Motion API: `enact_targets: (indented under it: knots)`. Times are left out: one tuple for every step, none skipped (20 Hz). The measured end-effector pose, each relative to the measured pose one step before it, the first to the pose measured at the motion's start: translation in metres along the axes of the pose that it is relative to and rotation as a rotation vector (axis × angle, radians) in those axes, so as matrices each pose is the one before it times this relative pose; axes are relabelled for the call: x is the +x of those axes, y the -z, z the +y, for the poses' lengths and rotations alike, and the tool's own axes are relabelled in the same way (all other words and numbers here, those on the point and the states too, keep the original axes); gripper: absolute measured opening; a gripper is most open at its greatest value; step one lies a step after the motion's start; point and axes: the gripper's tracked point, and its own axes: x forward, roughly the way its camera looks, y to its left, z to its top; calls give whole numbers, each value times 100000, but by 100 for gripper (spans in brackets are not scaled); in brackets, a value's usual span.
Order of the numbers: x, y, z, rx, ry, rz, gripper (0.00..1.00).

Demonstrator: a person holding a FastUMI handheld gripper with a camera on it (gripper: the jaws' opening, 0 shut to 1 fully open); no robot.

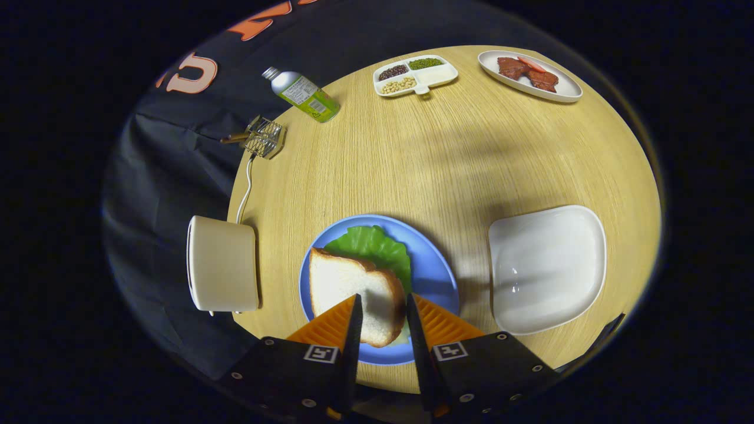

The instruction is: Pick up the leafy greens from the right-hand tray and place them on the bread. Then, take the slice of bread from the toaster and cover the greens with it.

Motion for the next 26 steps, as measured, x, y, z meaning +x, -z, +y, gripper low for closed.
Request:
enact_targets:
  knots:
    - [-456, -368, 221, 281, -407, -1611, 50]
    - [-552, -566, 100, -475, 90, -2255, 60]
    - [-708, -652, 109, -1085, 546, -2586, 65]
    - [-738, -765, 125, -1669, 480, -2805, 71]
    - [-527, -946, -133, -1990, 239, -2891, 74]
    - [-915, -990, 254, -1958, -211, -3080, 78]
    - [-867, -943, 462, -1607, -524, -3293, 79]
    - [-961, -1073, 404, -1314, -844, -3358, 81]
    - [-995, -1025, 245, -1196, -609, -3681, 82]
    - [-838, -1221, 166, -1233, -40, -4089, 85]
    - [-884, -1210, -9, -1249, 399, -4084, 87]
    - [-1370, -1072, 245, -1353, 209, -4395, 89]
    - [-925, -1383, 173, -1504, 71, -4805, 90]
    - [-971, -1508, 64, -1801, 586, -5078, 90]
    - [-1130, -1616, -11, -2123, 1522, -6226, 91]
    - [-839, -1763, -91, -2211, 1303, -6504, 93]
    - [-835, -1649, -82, -1864, 1201, -6389, 93]
    - [-820, -1741, -39, -1399, 670, -5606, 94]
    - [-713, -1442, 114, -1026, 804, -4452, 94]
    - [-651, -1468, -60, -1147, 318, -4254, 95]
    - [-723, -1477, -289, -1495, 1009, -4280, 95]
    - [-555, -1512, -253, -1591, 530, -5095, 96]
    - [-376, -1533, -567, -1547, 2084, -6884, 96]
    - [-246, -1564, -603, -1305, 1591, -5859, 96]
    - [-444, -1177, -374, -1452, 1358, -3735, 96]
    - [-454, -964, -501, -1602, 1359, -3108, 96]
